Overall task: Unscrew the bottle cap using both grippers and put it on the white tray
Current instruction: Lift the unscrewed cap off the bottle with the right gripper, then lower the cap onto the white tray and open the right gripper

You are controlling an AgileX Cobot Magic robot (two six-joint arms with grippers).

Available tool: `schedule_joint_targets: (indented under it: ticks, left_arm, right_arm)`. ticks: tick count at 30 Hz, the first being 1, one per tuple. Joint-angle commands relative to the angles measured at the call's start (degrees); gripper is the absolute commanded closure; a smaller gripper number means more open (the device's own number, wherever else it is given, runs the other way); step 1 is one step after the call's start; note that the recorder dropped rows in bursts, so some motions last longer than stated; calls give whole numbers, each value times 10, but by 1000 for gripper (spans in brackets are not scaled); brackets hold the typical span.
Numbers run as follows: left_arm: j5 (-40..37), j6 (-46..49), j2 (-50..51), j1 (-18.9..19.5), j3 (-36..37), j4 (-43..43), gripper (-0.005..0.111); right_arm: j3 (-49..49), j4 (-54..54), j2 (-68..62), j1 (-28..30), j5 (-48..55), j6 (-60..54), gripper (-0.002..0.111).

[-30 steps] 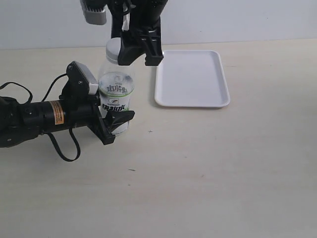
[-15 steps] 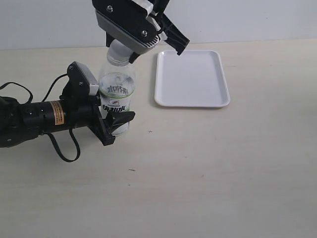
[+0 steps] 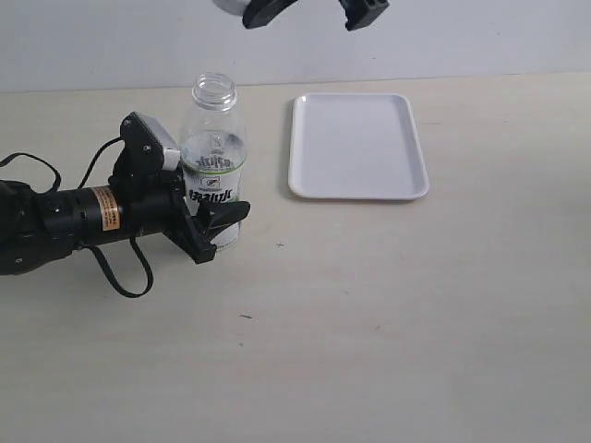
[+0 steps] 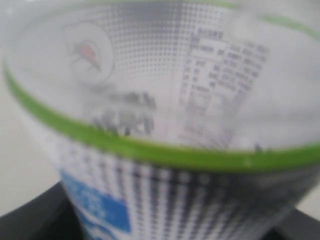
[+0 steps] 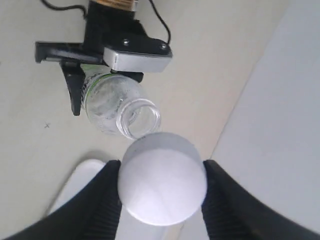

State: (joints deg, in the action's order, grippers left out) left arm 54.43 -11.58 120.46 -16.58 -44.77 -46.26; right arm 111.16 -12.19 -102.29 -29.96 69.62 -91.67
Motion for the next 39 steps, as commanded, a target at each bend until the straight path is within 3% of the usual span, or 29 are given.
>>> schedule_joint_targets:
  ticks: [1,3,5,11,21,39]
  left_arm:
    - [20,-25,-4,0,-1,33,107]
    - [22,-45,-4,0,-1,34,107]
    - [23,-68,-4,0,-1,34,107]
    - [52,-69,17,0,-1,38,107]
    - [70,-69,27,0,-1,39,107]
    - [81,-47,27,0,-1,40,107]
  right_arm:
    - [0,87,32,-1,-4,351,108]
    - [0,181,33,3,3,533,108]
    - [0,213,30,22,3,633,108]
    - [-2,207,8,90,3,709,108]
    - [-29,86,-75,182,-37,729,108]
    - [-29,83,-284,184,-160,727,108]
